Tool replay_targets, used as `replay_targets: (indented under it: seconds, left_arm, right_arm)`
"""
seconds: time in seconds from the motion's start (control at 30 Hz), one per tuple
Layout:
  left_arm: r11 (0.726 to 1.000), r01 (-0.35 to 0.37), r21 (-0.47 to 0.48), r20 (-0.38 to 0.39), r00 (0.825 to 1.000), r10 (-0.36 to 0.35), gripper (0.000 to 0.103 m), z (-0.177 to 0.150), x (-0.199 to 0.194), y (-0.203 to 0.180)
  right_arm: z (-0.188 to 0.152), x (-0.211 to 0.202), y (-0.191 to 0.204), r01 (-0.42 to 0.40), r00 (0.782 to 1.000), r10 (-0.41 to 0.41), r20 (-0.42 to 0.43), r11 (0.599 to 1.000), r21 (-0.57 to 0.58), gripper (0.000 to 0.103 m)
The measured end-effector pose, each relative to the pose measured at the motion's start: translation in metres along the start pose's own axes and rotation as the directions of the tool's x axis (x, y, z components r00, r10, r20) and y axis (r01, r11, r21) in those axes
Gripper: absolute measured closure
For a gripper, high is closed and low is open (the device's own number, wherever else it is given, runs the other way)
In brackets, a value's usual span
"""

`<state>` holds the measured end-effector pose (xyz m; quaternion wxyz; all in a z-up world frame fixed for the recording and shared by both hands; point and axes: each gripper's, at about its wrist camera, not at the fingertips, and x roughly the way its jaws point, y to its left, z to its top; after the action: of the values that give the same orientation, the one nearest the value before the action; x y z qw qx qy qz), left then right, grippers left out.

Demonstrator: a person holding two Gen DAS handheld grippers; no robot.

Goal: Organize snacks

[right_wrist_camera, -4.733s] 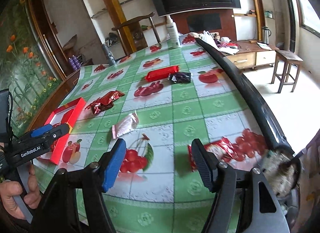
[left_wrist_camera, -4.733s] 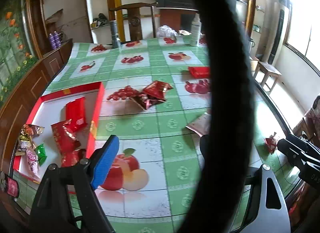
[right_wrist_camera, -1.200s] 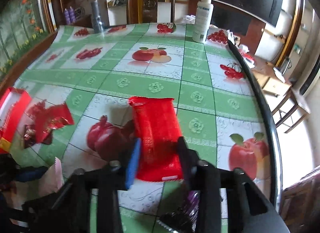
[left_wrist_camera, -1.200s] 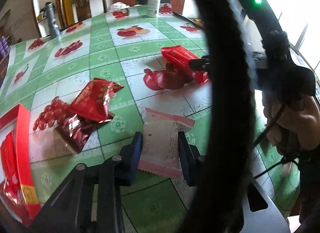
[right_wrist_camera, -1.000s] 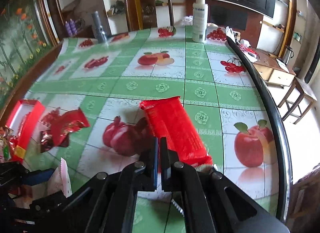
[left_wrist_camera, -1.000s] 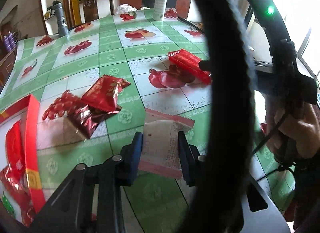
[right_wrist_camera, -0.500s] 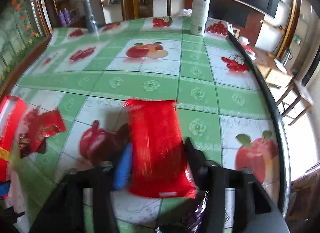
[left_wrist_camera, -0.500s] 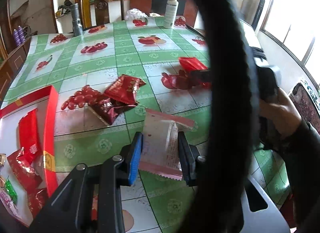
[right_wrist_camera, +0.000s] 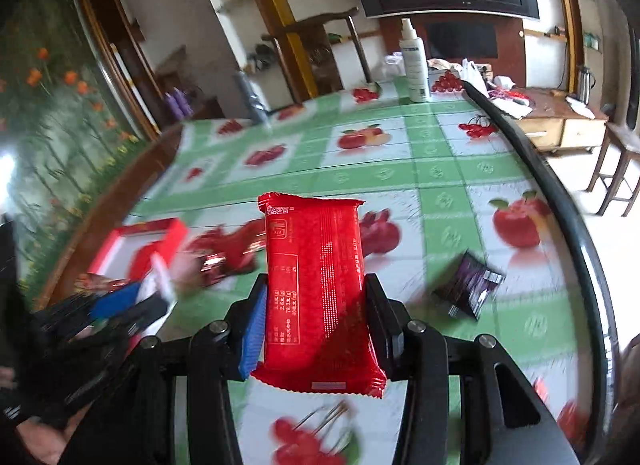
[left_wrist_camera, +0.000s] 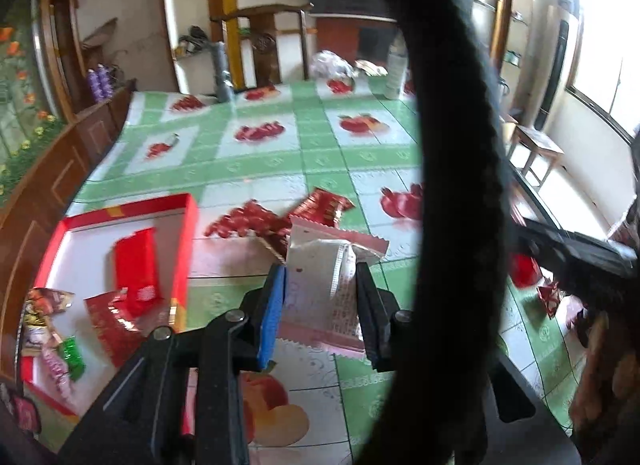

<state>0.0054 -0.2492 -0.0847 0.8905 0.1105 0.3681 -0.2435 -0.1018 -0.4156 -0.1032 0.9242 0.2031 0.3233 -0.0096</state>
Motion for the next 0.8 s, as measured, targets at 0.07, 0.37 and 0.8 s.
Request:
replay_targets:
  seconds: [0.07, 0.37, 0.8]
  left_arm:
    - [1.000, -0.026, -0.002, 0.015, 1.000, 0.026, 0.067, 0.000, -0.005, 0.002]
    - [0.996, -0.080, -0.030, 0.062, 0.995, 0.082, 0.067, -0.002, -0.027, 0.010]
    - [0.988, -0.135, -0.071, 0.102, 0.985, 0.142, 0.067, -0.007, -0.048, 0.030]
  right_arm:
    - [-0.006, -0.007, 0.004, -0.014, 1.000, 0.014, 0.008, 1.000, 0.005, 0.058]
    - [-0.017, -0.023, 0.026, -0.068, 0.997, 0.068, 0.027, 0.998, -0.001, 0.058]
    - [-0.021, -0.028, 0.052, -0.097, 0.994, 0.100, 0.046, 0.994, -0.053, 0.058]
